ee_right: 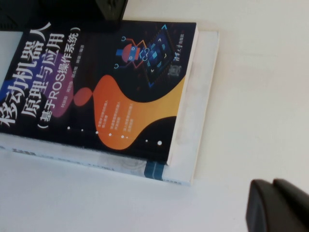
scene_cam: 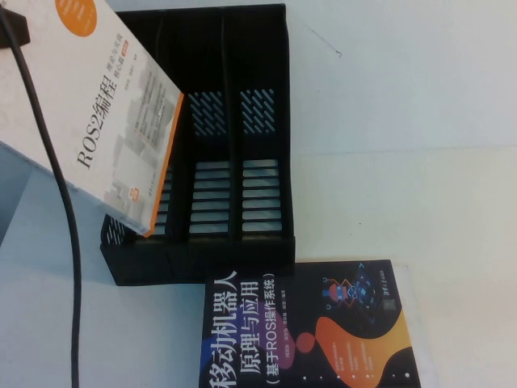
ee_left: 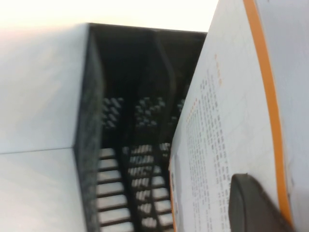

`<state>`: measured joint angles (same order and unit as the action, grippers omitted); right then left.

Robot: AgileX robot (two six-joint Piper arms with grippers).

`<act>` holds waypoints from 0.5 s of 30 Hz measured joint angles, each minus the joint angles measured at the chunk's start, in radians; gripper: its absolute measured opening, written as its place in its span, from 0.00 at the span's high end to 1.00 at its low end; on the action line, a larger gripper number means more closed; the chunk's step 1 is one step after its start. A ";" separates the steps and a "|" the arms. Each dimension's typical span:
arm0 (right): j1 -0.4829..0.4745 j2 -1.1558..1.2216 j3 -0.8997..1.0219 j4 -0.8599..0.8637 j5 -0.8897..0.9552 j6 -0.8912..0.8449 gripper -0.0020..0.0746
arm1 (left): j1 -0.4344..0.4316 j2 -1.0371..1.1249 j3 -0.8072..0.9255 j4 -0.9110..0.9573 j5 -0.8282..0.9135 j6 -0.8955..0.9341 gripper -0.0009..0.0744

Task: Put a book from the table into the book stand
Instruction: Place the book on the book shelf

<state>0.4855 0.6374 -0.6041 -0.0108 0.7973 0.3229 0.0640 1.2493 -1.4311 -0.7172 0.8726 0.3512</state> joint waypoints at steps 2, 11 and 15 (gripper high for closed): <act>0.000 0.000 0.000 0.000 0.000 0.000 0.97 | 0.000 0.035 -0.015 0.020 -0.014 0.000 0.85; 0.000 0.000 0.000 0.000 0.000 0.002 0.97 | 0.000 0.126 -0.073 0.046 -0.034 -0.006 0.85; 0.000 0.000 0.000 0.000 0.000 0.002 0.97 | 0.000 0.137 -0.076 0.072 -0.045 -0.006 0.85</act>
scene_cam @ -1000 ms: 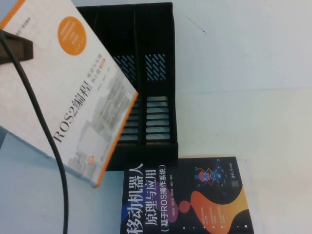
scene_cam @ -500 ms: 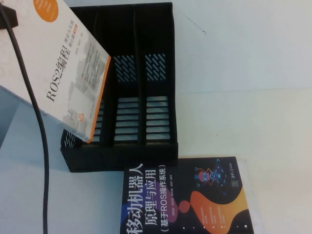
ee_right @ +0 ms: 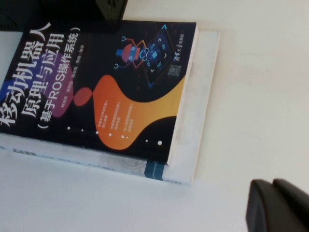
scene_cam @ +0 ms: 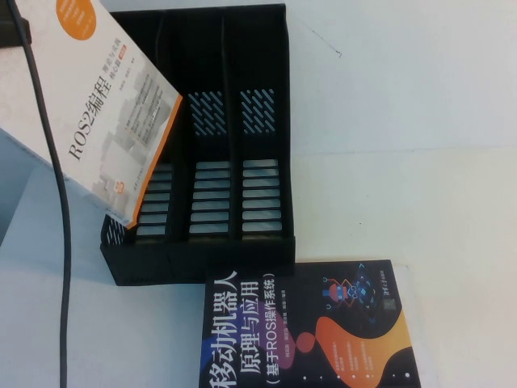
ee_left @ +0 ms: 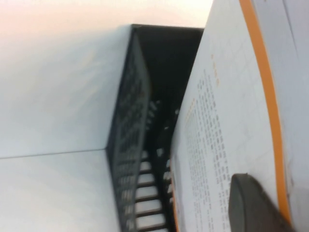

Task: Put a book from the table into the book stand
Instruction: Place the book on the book shelf

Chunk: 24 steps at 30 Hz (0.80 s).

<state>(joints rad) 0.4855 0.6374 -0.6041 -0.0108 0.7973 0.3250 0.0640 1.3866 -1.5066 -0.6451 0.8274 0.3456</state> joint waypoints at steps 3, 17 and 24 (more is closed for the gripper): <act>0.000 0.000 0.000 0.000 0.000 0.000 0.97 | 0.000 0.000 -0.004 0.064 0.000 -0.028 0.85; 0.000 0.000 0.002 0.000 0.000 0.000 0.97 | 0.000 0.000 -0.034 0.162 0.017 -0.123 0.85; 0.000 0.000 0.002 0.011 0.000 0.004 0.97 | 0.000 0.000 -0.034 0.163 0.017 -0.130 0.85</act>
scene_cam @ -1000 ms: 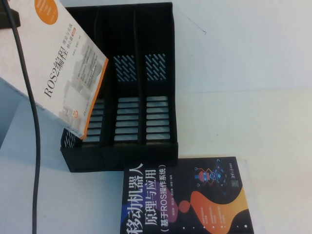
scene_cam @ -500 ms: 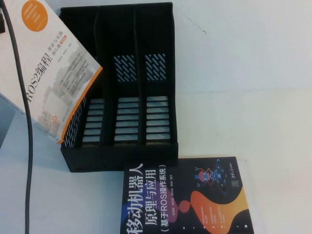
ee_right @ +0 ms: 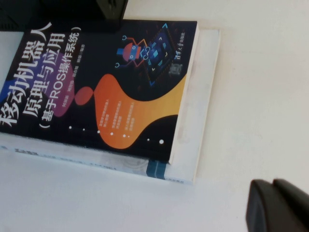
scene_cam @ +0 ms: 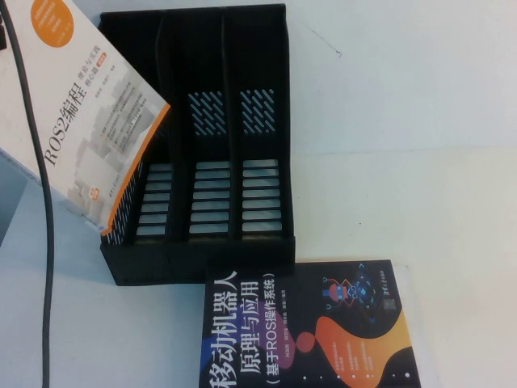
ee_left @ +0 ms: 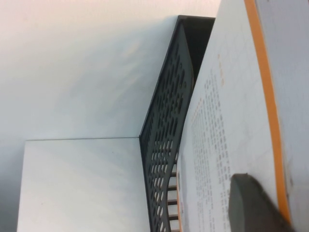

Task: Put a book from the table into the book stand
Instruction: Place the book on the book shelf

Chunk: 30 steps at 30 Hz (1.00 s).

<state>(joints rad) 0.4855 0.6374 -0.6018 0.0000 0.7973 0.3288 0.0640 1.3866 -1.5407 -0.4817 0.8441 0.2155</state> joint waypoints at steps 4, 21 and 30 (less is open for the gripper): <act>0.000 0.000 0.000 0.000 0.000 0.000 0.97 | 0.000 -0.002 0.000 0.016 0.007 -0.003 0.85; 0.000 0.000 0.000 0.007 -0.026 0.000 0.97 | 0.000 -0.034 -0.038 -0.023 0.013 -0.048 0.85; 0.000 0.000 0.000 0.009 -0.030 0.000 0.97 | 0.000 0.045 -0.038 -0.121 -0.021 0.010 0.85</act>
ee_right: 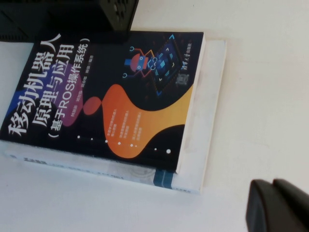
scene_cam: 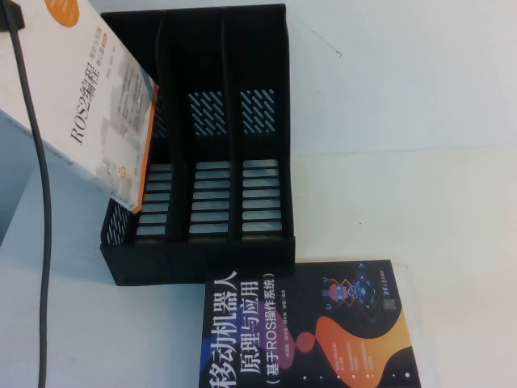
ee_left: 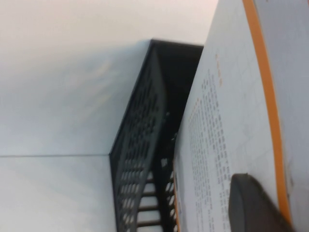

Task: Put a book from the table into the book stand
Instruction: Place the book on the book shelf

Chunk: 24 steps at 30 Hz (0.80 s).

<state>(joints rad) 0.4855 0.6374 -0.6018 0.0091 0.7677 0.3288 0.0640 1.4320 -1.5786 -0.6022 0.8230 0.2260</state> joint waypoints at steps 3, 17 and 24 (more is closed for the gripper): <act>0.000 0.000 0.000 0.000 0.000 0.000 0.97 | 0.000 0.029 0.000 0.009 -0.002 0.018 0.85; 0.000 0.000 0.000 0.006 -0.006 0.000 0.97 | 0.000 0.096 0.000 -0.010 -0.051 0.072 0.85; 0.000 0.000 0.000 0.008 -0.014 0.000 0.97 | 0.000 0.145 0.000 -0.018 -0.035 0.099 0.85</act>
<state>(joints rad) 0.4855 0.6374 -0.6018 0.0170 0.7538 0.3288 0.0640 1.5771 -1.5786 -0.6204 0.7876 0.3248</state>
